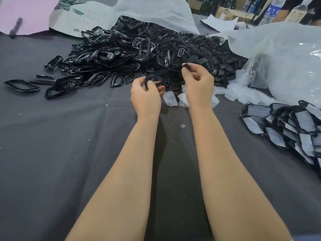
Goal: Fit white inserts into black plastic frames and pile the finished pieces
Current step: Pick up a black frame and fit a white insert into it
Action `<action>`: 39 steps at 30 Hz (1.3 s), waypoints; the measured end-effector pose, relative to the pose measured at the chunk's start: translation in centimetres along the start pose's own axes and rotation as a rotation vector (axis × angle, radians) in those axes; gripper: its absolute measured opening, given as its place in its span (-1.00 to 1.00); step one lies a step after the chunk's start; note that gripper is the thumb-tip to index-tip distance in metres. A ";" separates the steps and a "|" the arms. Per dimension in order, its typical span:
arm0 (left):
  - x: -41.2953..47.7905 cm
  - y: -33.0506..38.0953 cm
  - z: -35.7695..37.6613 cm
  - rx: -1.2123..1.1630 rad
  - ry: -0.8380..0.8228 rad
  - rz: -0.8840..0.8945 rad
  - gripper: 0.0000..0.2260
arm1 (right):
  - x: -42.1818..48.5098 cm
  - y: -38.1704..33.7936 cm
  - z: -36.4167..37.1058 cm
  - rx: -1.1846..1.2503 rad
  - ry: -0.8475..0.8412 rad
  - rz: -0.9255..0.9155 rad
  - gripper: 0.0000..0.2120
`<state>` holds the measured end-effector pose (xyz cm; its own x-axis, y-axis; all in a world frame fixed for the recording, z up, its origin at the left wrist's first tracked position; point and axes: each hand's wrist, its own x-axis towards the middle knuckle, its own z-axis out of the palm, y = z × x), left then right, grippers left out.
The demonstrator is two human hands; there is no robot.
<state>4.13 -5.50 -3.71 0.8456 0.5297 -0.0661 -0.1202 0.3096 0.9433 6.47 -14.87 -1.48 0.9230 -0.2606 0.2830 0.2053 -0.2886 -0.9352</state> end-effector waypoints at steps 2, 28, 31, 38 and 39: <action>-0.1 -0.2 0.1 0.042 -0.035 0.032 -0.89 | -0.1 -0.2 -0.7 0.256 -0.065 0.173 -0.94; -0.3 -0.7 0.7 0.100 -0.096 0.034 -0.78 | -1.6 1.7 -0.8 0.209 -0.116 0.087 -0.72; -0.3 -0.7 0.6 0.103 -0.103 0.033 -0.82 | -2.0 1.5 -0.7 -0.034 -0.122 -0.063 -0.76; -0.3 -0.6 0.6 0.202 -0.130 0.080 -0.88 | -2.0 1.5 -0.8 -0.162 -0.101 -0.208 -0.93; -0.5 -0.6 0.6 0.222 -0.157 0.101 -0.90 | -2.1 1.5 -0.8 -0.149 -0.089 -0.206 -0.94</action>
<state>4.11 -6.38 -4.07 0.9073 0.4153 0.0662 -0.1054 0.0723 0.9918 4.58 -15.48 -3.27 0.8931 -0.1020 0.4381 0.3478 -0.4612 -0.8163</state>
